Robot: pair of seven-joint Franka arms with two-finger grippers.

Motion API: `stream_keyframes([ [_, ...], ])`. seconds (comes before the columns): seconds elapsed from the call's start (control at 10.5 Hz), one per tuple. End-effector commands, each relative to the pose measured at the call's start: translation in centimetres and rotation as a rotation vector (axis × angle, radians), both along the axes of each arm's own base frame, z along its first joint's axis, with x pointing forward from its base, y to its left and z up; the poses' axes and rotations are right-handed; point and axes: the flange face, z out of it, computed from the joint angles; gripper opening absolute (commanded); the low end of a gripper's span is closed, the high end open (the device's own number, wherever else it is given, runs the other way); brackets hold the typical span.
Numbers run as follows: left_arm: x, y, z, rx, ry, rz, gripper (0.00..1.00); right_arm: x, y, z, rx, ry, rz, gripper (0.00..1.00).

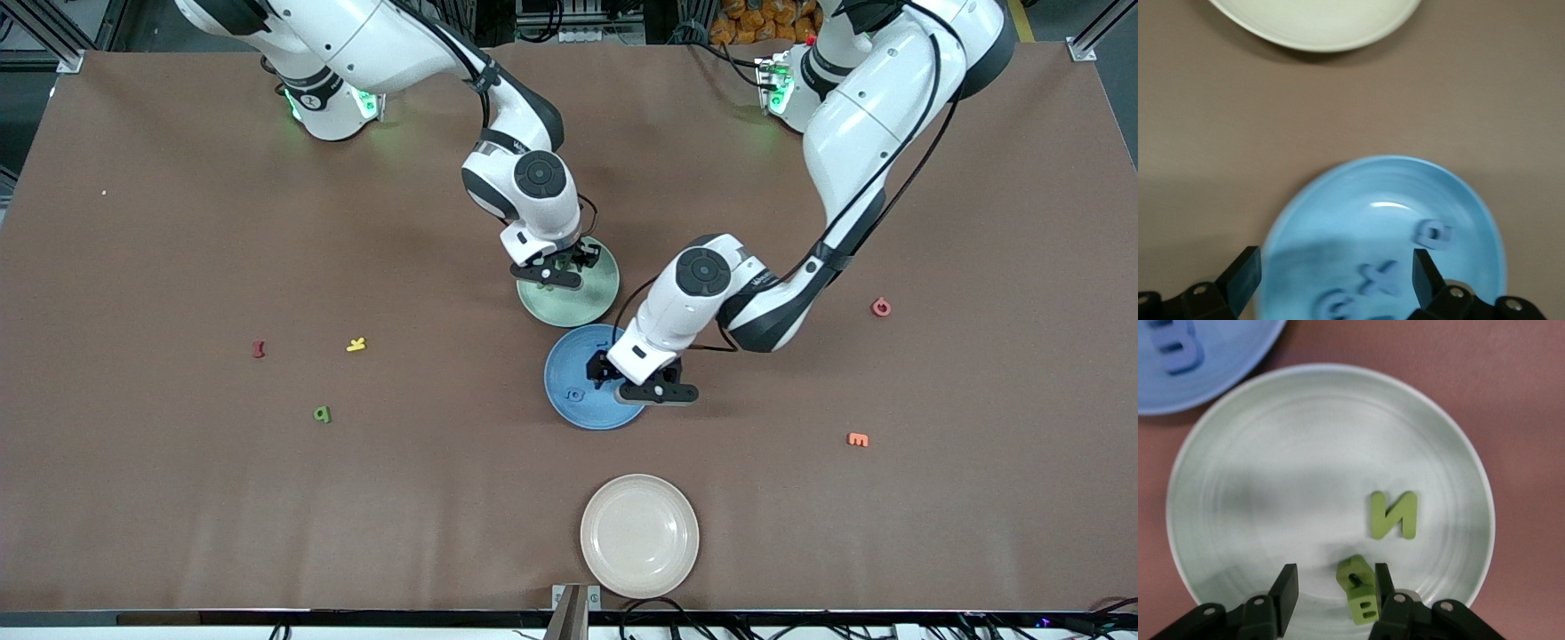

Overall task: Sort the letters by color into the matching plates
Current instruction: 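Release the blue a on the blue plate while the right gripper releases B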

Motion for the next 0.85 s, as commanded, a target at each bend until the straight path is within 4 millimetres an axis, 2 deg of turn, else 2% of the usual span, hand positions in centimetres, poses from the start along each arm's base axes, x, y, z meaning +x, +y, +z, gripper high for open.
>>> stream_keyframes([
  [0.0,2.6,5.2,2.4,0.159,0.016,-0.125,1.0,2.4,-1.4,2.0,-0.002,-0.019,-0.042,0.55],
  [0.19,4.9,10.4,4.2,0.2,0.035,-0.156,1.0,4.0,-2.9,2.8,-0.004,-0.028,-0.064,0.55],
  [0.28,6.4,12.8,5.4,0.181,0.025,-0.116,1.0,4.7,-3.6,3.2,-0.006,-0.031,-0.07,0.55],
  [0.57,8.4,18.0,6.1,0.17,0.023,-0.041,1.0,6.9,-6.2,4.1,-0.021,-0.032,-0.067,0.55],
  [0.76,9.1,20.8,9.4,0.164,-0.011,0.0,1.0,8.2,-8.1,4.7,-0.039,-0.027,-0.063,0.55],
])
